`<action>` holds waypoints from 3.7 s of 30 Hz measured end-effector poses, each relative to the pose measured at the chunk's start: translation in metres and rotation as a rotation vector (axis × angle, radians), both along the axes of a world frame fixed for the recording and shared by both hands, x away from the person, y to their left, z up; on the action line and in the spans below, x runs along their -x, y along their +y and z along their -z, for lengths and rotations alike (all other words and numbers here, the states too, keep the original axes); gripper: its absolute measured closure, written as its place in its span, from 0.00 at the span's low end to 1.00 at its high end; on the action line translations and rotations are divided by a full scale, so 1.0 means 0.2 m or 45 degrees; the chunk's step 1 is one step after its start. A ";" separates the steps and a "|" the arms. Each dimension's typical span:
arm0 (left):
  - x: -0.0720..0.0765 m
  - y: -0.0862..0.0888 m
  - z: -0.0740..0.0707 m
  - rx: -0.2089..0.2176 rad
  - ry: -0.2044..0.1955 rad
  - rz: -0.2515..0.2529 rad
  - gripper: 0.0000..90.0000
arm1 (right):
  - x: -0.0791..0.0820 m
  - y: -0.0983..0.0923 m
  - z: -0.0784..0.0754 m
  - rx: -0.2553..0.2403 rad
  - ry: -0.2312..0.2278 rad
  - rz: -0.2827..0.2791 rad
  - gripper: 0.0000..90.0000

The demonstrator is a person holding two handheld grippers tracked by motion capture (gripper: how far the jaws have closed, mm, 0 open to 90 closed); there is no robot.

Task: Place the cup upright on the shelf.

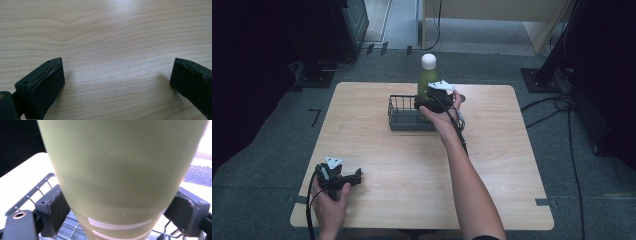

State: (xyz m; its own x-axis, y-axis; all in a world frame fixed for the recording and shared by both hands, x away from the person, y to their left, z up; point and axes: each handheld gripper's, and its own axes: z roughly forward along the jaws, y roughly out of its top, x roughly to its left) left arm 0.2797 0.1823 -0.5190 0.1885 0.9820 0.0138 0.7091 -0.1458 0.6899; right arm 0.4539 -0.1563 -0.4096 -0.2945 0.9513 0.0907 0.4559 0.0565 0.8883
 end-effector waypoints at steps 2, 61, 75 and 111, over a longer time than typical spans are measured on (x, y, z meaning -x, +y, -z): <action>0.00 0.00 0.00 0.001 -0.001 -0.001 0.00 | 0.01 -0.01 0.00 -0.013 0.003 -0.006 0.12; 0.00 0.00 0.00 -0.002 0.000 0.001 0.00 | 0.74 -0.59 0.27 -0.063 0.015 0.046 0.05; 0.00 0.00 0.00 -0.002 0.000 0.001 0.00 | 0.90 -0.75 0.38 -0.007 0.031 0.081 0.05; 0.00 0.00 0.00 -0.003 0.000 0.002 0.00 | 1.26 -1.21 0.58 0.170 0.260 0.323 0.04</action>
State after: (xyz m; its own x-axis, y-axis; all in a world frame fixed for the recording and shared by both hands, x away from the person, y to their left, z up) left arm 0.2796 0.1823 -0.5191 0.1897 0.9817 0.0159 0.7086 -0.1481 0.6899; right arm 0.2025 -0.3986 -0.5256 -0.0356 0.9993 -0.0070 0.6378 0.0281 0.7697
